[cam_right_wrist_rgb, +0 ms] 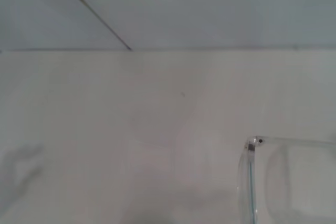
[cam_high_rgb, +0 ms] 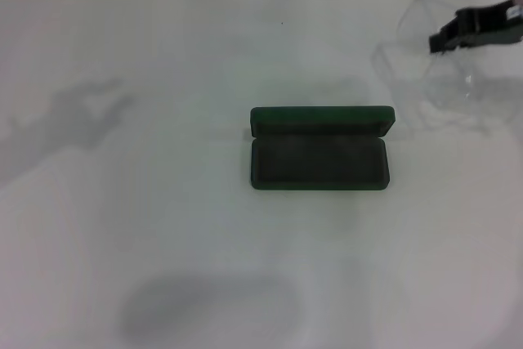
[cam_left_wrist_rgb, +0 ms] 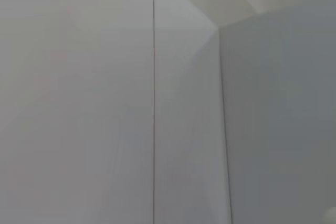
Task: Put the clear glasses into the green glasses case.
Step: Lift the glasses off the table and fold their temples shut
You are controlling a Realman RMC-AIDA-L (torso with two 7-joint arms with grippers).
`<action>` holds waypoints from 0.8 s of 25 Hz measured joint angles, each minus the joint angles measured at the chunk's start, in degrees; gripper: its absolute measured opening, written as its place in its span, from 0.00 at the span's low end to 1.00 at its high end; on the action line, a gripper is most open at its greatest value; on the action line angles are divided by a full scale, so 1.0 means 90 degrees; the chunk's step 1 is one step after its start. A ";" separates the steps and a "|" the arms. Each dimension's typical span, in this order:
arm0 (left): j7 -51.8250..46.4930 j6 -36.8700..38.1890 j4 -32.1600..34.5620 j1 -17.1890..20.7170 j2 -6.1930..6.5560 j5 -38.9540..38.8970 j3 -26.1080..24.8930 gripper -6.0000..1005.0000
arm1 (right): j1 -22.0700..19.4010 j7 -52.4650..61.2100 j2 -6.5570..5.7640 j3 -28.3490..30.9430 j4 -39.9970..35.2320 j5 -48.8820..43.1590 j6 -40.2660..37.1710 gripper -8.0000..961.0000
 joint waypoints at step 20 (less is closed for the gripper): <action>-0.0134 0.0726 -0.1334 -0.0394 -0.0076 -0.0346 0.0069 0.30 | -0.2696 -0.6393 0.0503 -0.0683 -0.3812 0.3807 -0.2210 0.07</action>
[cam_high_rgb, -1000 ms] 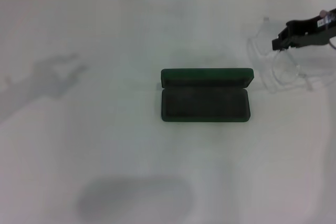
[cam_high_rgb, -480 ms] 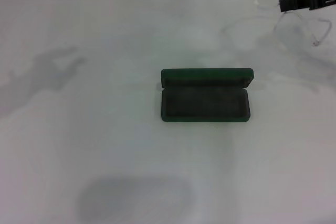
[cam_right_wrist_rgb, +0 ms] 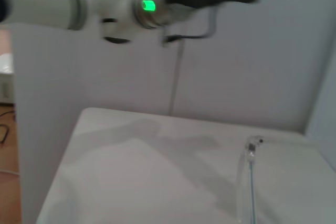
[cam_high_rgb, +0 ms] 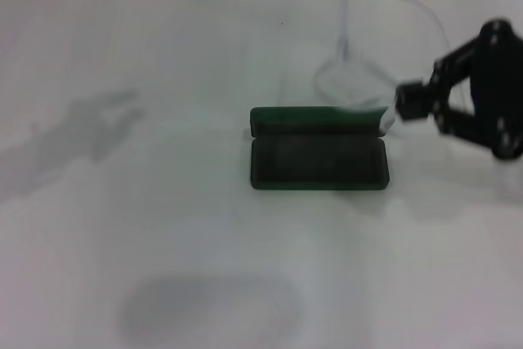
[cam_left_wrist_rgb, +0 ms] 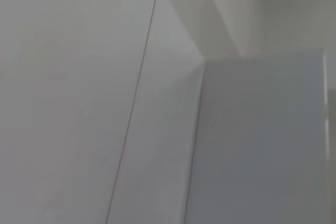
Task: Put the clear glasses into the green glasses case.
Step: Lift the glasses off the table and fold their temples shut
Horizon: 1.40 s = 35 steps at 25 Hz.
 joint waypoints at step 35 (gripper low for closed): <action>0.0951 0.1068 -0.1309 -0.0481 0.0016 -0.0186 0.1078 0.13 | 0.0424 -0.4226 0.0035 -0.2204 0.2331 0.1361 0.1683 0.07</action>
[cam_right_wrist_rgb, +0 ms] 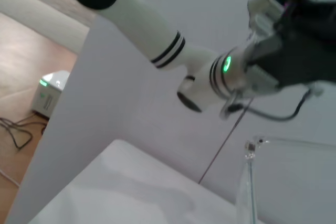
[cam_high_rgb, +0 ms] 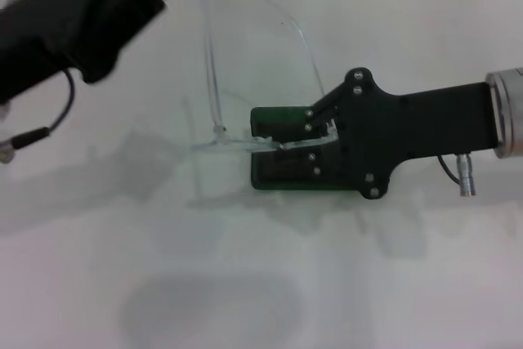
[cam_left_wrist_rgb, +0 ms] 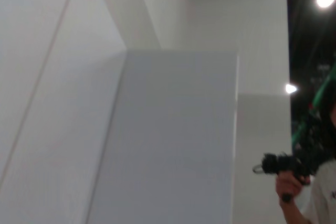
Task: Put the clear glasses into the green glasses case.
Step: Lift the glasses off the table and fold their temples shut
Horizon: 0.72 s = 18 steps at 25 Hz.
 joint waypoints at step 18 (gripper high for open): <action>0.0206 0.0012 -0.0670 -0.0075 0.0027 0.0181 -0.0011 0.05 | -0.0045 -0.0469 -0.0008 -0.0047 0.0074 0.0836 -0.0212 0.07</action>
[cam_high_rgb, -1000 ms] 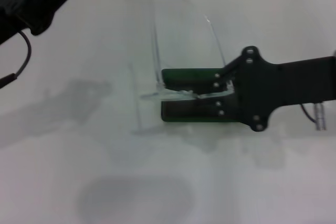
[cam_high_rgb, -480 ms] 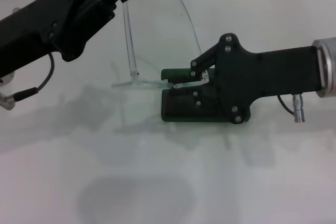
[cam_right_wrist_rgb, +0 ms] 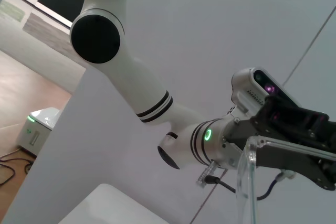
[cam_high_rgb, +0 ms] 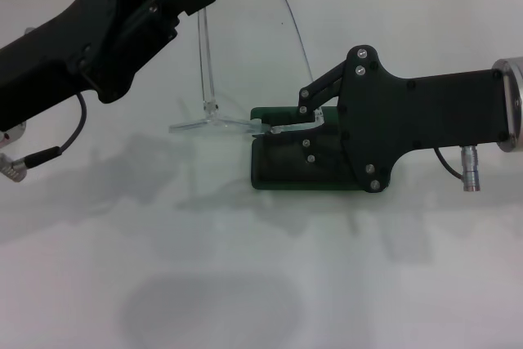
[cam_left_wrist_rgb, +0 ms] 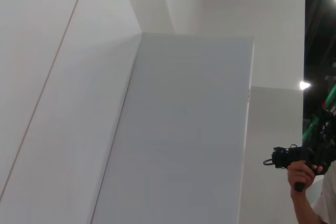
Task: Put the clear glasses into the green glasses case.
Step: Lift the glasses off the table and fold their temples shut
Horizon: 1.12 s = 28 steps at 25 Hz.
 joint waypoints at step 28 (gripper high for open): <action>-0.0037 0.0170 -0.0331 -0.0145 -0.0015 0.0493 0.0108 0.05 | 0.0013 -0.0014 0.0010 -0.0076 0.0094 0.0020 0.0044 0.07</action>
